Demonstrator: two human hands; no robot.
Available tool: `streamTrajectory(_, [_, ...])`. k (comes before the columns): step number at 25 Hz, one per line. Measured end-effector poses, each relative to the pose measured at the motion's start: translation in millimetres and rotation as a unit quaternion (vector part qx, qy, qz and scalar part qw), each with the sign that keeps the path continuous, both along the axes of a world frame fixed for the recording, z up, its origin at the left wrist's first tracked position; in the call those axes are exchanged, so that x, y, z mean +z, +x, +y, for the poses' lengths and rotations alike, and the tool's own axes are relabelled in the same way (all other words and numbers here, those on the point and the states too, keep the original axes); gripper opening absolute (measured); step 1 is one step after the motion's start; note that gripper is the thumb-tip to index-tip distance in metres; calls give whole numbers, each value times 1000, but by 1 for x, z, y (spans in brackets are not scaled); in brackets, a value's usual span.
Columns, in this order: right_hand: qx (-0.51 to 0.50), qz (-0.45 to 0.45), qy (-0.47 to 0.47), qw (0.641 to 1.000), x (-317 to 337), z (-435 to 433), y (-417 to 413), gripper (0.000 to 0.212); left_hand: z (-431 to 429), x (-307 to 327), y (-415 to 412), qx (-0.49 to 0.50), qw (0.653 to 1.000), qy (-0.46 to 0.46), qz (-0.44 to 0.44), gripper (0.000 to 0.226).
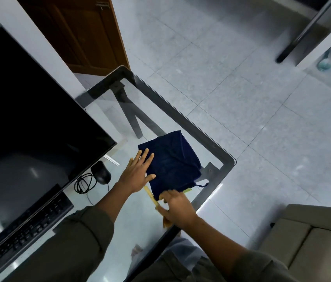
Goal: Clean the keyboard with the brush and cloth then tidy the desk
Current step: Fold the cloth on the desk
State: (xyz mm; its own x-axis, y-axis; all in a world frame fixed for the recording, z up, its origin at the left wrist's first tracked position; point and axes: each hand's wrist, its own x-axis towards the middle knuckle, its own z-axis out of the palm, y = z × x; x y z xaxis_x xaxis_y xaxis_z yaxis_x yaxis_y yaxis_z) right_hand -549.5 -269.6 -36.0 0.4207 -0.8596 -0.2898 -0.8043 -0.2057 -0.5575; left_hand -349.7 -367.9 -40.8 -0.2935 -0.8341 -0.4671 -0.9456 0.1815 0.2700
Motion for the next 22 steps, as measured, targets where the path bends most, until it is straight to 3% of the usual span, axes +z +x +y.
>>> streamTrajectory(4, [-33, 25, 102, 994, 5, 18, 5, 28, 15, -5, 2, 34, 999, -11, 25, 77])
streamTrajectory(7, [-82, -90, 170, 978, 21, 21, -9, 15, 17, -5, 8, 50, 998, -9, 32, 79])
streamTrajectory(11, [-291, -235, 156, 914, 44, -3, -20, 11, 20, -4, -1, 80, 996, -2, 47, 81])
streamTrajectory(13, [-336, -228, 164, 899, 47, -32, -16, 10, 19, -2, -6, 100, 994, -3, 52, 84])
streamTrajectory(16, [-332, -171, 186, 909, 40, -66, -6, 10, 16, 3, -11, 181, 978, -49, 90, 83])
streamTrajectory(19, [-319, -77, 70, 942, 29, -87, -8, 22, 10, 7, -15, 385, 900, -99, 177, 60])
streamTrajectory(22, [-331, -13, 7, 943, 23, -112, -23, 44, -4, 12, -25, 544, 809, -45, 216, 49])
